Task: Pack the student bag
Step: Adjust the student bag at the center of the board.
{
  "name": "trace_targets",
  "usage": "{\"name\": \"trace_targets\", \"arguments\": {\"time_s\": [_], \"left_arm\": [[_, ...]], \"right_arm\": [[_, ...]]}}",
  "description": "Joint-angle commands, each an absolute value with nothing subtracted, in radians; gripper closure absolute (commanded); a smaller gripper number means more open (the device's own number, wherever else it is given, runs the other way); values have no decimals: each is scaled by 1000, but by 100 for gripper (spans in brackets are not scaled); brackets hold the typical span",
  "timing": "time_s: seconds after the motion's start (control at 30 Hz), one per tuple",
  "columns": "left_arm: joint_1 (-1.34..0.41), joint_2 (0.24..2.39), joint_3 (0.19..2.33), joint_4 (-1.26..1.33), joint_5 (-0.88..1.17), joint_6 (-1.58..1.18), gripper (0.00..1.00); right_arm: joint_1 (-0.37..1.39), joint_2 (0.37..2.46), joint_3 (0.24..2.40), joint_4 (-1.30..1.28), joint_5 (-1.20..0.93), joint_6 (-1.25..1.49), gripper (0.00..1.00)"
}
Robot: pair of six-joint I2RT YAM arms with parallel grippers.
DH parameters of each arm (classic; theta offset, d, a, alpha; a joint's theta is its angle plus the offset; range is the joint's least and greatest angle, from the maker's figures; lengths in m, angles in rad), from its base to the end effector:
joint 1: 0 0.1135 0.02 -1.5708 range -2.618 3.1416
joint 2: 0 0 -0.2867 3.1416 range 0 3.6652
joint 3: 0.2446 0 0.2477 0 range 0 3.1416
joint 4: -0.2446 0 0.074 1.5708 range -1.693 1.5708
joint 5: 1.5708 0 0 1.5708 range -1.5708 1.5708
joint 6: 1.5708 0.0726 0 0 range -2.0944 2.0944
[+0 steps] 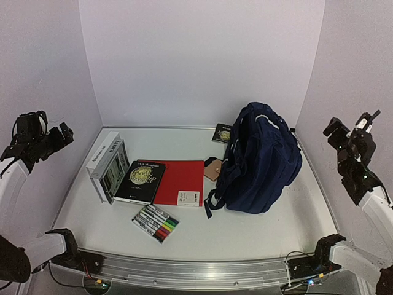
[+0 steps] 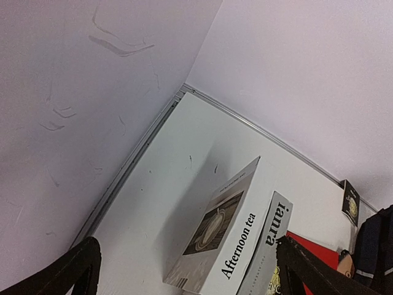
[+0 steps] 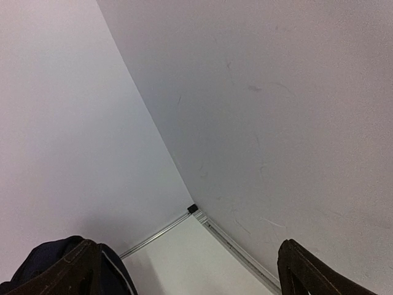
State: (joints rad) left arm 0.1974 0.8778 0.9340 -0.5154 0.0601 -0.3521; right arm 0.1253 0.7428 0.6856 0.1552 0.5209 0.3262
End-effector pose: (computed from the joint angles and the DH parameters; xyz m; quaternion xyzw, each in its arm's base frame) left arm 0.2016 0.0359 0.3425 -0.2151 0.8216 -0.0662 0.5238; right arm 0.1915 -0.0123 0.3670 0.2549 0.6266 -0.0083 0.7365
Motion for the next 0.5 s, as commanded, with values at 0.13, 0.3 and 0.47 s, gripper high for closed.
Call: {"name": "trace_targets", "arguments": {"time_s": [0.13,0.3,0.47], "left_arm": [[201,888,961,-503,58,-345,0],[201,892,950,-497,128,-318,0],[201,888,932,-470,230,-307,0]], "right_arm": [[130,811,875,-87,178,366,2],[130,936,970,-224,-47,434,2],[129,1028,989,-284,-243,441,3]]}}
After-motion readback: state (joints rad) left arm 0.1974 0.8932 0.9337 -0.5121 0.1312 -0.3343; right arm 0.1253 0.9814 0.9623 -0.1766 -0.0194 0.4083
